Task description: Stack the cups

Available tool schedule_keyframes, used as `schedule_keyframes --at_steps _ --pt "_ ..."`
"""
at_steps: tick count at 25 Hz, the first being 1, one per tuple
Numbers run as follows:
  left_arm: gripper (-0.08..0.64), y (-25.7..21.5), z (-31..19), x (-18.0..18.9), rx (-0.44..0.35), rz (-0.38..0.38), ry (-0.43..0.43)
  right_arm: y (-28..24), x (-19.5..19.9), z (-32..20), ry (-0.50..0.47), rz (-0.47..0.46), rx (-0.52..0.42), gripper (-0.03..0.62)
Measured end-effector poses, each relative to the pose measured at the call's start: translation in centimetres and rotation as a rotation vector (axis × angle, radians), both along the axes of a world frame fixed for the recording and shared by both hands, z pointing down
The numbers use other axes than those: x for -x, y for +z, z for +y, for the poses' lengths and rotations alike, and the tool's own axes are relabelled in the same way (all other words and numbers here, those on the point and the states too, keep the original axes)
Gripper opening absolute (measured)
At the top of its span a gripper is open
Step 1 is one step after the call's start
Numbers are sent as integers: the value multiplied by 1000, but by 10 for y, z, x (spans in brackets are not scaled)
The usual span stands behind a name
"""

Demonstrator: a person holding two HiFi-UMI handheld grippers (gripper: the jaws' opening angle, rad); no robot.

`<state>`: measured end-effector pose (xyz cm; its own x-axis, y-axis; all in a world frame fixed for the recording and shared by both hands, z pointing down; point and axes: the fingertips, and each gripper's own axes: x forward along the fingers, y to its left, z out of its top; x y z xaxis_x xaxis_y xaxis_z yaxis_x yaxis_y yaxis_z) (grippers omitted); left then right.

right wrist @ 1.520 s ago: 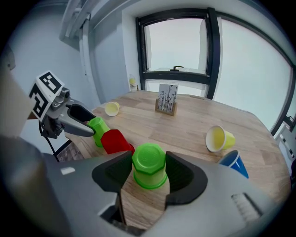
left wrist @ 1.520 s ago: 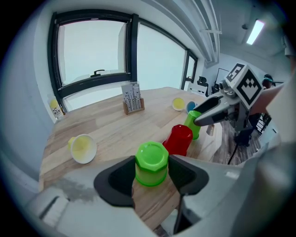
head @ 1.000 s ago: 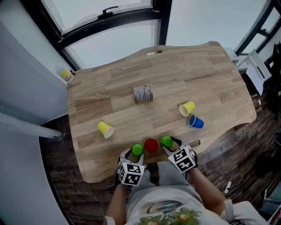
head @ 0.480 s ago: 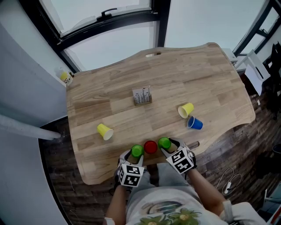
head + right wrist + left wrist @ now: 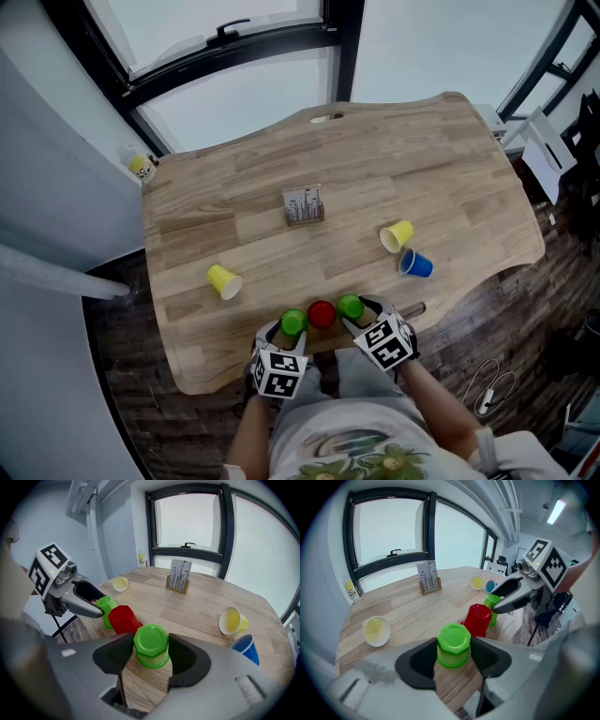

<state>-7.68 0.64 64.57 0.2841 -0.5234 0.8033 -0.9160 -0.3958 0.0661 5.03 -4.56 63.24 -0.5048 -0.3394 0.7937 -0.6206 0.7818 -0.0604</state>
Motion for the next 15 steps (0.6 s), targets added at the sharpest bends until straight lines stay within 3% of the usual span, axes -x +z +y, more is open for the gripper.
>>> schedule_keyframes --at_steps 15 --pt "275 -5 2 -2 18 66 -19 -4 1 2 -4 -33 3 295"
